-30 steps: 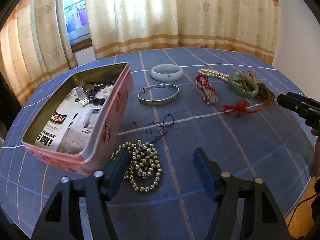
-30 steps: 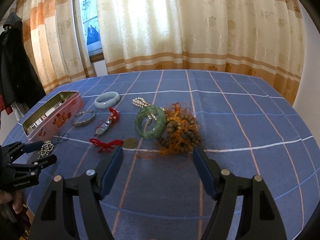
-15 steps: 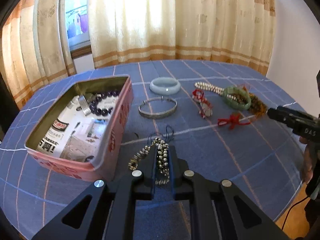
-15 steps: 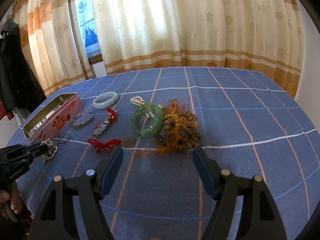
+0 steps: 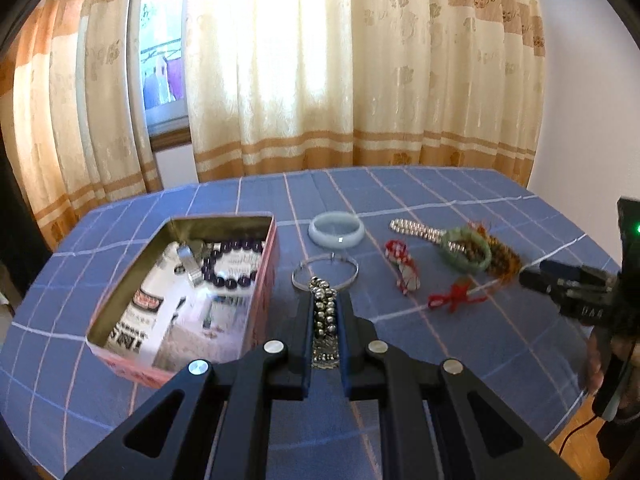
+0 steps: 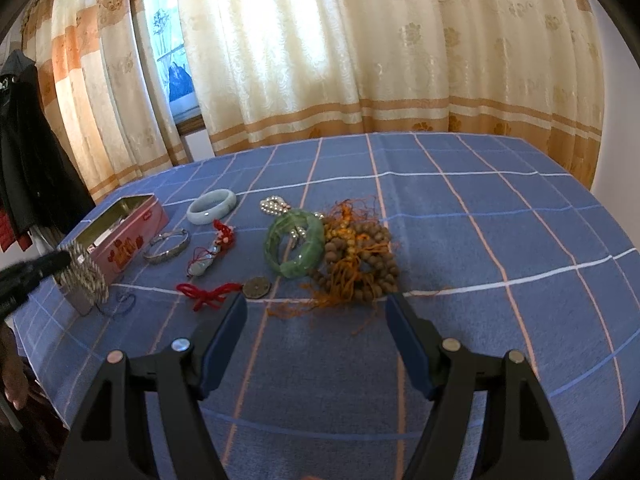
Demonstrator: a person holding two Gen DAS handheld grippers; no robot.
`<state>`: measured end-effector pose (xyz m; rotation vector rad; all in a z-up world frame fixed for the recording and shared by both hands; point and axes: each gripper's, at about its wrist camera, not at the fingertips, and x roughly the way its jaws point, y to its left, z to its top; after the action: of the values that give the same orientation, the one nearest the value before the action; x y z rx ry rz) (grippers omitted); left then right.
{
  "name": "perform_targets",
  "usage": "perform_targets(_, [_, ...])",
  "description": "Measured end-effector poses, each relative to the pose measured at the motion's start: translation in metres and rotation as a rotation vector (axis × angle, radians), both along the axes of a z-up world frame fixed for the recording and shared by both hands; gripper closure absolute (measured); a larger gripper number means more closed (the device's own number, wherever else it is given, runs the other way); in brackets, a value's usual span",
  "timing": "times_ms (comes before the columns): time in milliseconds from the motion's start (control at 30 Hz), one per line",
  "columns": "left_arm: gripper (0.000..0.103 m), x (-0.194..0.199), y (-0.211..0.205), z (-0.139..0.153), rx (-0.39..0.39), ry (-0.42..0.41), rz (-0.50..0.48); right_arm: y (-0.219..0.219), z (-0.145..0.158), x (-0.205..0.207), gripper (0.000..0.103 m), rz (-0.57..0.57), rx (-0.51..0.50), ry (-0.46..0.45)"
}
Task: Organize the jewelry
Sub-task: 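Grasp the silver bead chain with the left gripper, then grasp the green jade bangle with the right gripper while the left holds the chain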
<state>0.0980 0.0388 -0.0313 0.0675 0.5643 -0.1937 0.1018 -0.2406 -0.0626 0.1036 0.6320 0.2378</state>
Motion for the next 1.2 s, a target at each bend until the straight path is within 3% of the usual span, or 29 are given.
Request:
perform_targets(333, [0.093,0.027,-0.022,0.021,-0.001,-0.050,-0.018,0.000,0.014,0.014,0.028,-0.009,-0.039,-0.004])
perform_targets(567, [0.093,0.050,-0.032,0.014,0.001,-0.032,-0.026,0.006,0.029,0.036,0.038,0.009,-0.060,-0.024])
perform_targets(733, [0.093,0.062,-0.037,0.007,0.007,-0.010,-0.028,0.028,0.029,0.060,0.053,0.047,-0.131,-0.012])
perform_targets(867, [0.093,0.071,-0.036,0.001,0.000,0.006,-0.030,0.042,0.013,0.082,0.057,0.068,-0.196,0.044])
perform_targets(1033, [0.093,0.075,-0.036,-0.003,-0.003,0.018,-0.038,0.043,0.002,0.087,0.088,0.056,-0.252,0.082])
perform_targets(1200, [0.093,0.076,-0.033,-0.004,-0.011,0.025,-0.034,0.040,0.008,0.082,0.090,0.061,-0.242,0.055])
